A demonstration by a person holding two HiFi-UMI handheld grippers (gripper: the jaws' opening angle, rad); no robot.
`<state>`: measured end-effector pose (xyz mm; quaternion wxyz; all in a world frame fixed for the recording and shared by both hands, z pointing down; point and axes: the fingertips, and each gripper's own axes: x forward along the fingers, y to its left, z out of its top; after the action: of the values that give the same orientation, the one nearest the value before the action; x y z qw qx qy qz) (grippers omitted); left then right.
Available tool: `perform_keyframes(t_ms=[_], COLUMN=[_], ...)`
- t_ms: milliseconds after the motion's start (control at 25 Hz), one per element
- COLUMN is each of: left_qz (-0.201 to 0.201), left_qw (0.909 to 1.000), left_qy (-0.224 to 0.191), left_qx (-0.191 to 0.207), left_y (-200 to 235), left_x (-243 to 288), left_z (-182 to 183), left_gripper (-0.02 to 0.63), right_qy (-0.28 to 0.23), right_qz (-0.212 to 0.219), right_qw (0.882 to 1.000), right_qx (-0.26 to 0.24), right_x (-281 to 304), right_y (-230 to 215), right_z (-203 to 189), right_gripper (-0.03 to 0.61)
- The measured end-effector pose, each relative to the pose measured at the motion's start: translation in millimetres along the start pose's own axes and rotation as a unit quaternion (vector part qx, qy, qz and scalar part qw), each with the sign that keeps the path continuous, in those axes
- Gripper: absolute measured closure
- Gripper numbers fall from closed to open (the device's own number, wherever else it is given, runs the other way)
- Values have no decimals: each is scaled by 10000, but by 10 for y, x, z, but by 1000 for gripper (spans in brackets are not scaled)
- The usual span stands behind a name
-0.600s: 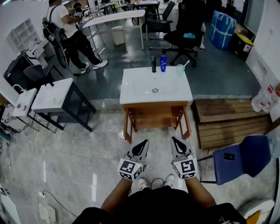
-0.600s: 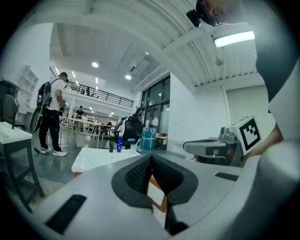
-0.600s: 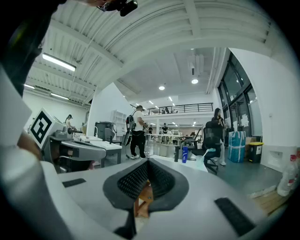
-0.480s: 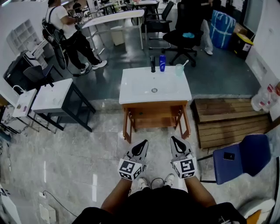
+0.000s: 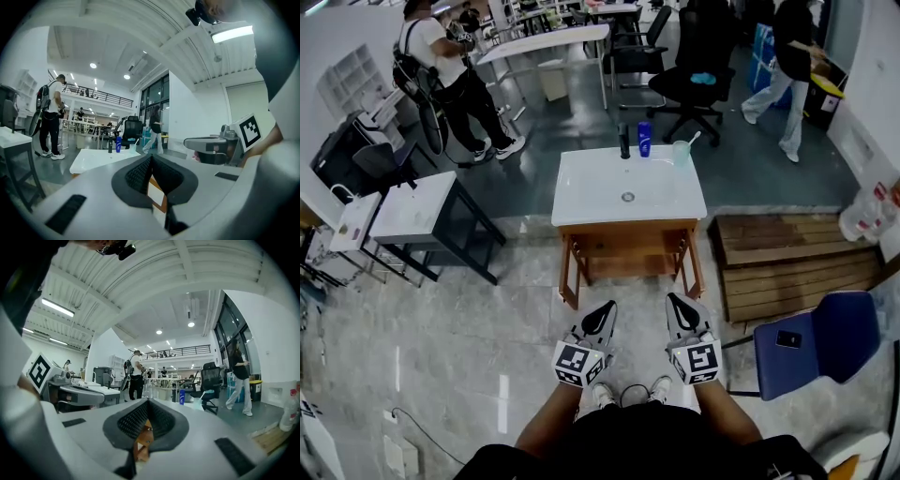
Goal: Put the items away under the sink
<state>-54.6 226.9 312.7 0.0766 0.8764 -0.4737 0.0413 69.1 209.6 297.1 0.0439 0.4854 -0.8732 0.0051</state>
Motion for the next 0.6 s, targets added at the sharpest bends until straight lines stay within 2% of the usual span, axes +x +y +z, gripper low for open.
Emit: perform_keyframes(t_ms=[440, 600], left_qz=[100, 190], left_qw=[9994, 9994], left_qy=[200, 197], left_qx=[264, 232], left_y=[-270, -359], left_x=[378, 511], left_z=[-40, -8], left_gripper=[595, 595], right_qy=[-10, -5], right_qz=[96, 123], right_qw=[9999, 9998], right_qx=[84, 127], right_x=[-169, -243], right_y=[-536, -731], right_z=[-141, -174], right_gripper=[560, 560])
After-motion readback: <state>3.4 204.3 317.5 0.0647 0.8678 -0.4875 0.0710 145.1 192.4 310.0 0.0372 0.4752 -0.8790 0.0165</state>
